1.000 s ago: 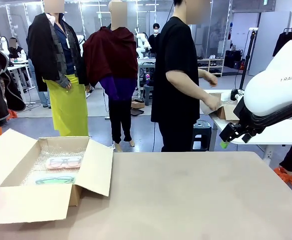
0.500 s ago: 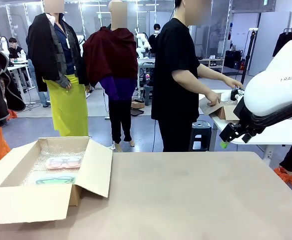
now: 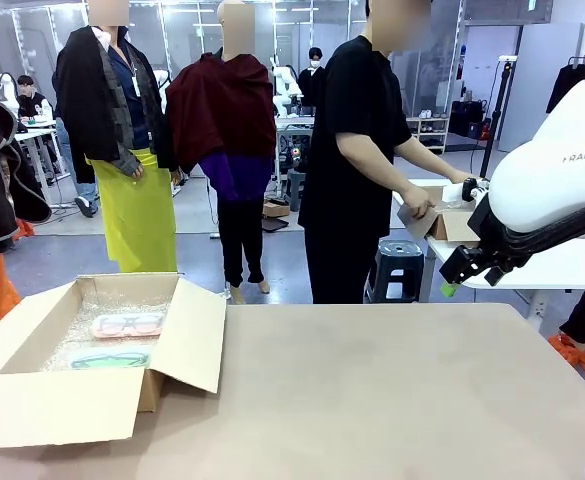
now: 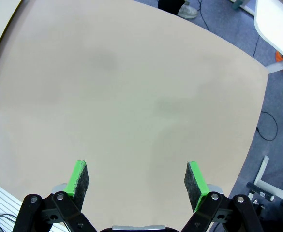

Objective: Pack the glasses set securely to prepare it for shipping.
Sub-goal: Position the Package Box on the left side of the table.

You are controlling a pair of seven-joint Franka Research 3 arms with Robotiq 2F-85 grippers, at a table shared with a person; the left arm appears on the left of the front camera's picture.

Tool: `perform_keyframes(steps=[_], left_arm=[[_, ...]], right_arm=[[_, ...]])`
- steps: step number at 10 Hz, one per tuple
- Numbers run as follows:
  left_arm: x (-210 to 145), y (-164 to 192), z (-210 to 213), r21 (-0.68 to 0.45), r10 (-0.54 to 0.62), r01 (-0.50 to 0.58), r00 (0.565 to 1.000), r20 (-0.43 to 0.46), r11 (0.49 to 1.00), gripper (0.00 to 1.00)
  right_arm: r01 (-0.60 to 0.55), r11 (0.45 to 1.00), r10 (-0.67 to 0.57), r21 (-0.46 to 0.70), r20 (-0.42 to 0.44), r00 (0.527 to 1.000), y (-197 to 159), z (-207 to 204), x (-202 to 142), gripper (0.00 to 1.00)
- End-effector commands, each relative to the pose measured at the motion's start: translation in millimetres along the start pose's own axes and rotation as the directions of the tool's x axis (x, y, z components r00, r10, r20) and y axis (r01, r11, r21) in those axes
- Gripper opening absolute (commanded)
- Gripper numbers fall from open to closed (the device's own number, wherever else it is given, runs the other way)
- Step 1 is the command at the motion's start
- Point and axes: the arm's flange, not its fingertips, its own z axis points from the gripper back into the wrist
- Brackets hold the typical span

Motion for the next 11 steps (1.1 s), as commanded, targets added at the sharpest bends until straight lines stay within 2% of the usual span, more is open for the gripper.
perform_keyframes(steps=[1,4,5,6,9,10,11], left_arm=[[10,-40,-24,0.059,-0.134,0.137,0.989,-0.061,0.989,1.00],[38,-98,-63,0.118,-0.272,0.285,0.956,-0.112,0.951,1.00],[45,-109,-70,0.132,-0.309,0.320,0.946,-0.100,0.938,1.00],[50,-116,-74,0.128,-0.315,0.325,0.945,-0.093,0.937,1.00],[55,-128,-72,0.124,-0.299,0.294,0.954,0.020,0.948,1.00],[55,-126,-71,0.108,-0.290,0.286,0.956,0.028,0.952,1.00],[60,-127,-70,0.116,-0.323,0.326,0.945,-0.040,0.938,1.00]], right_arm=[[-0.021,1.000,0.021,-0.001,0.006,1.000,-1,1,1,1.00],[-0.021,1.000,0.021,-0.001,0.006,1.000,-1,1,1,1.00],[-0.021,1.000,0.021,-0.001,0.006,1.000,-1,1,1,1.00],[-0.021,1.000,0.021,-0.001,0.006,1.000,-1,1,1,1.00],[-0.021,1.000,0.021,-0.001,0.006,1.000,-1,1,1,1.00],[-0.021,1.000,0.021,-0.001,0.006,1.000,-1,1,1,1.00],[-0.021,1.000,0.021,-0.001,0.006,1.000,-1,1,1,1.00]])
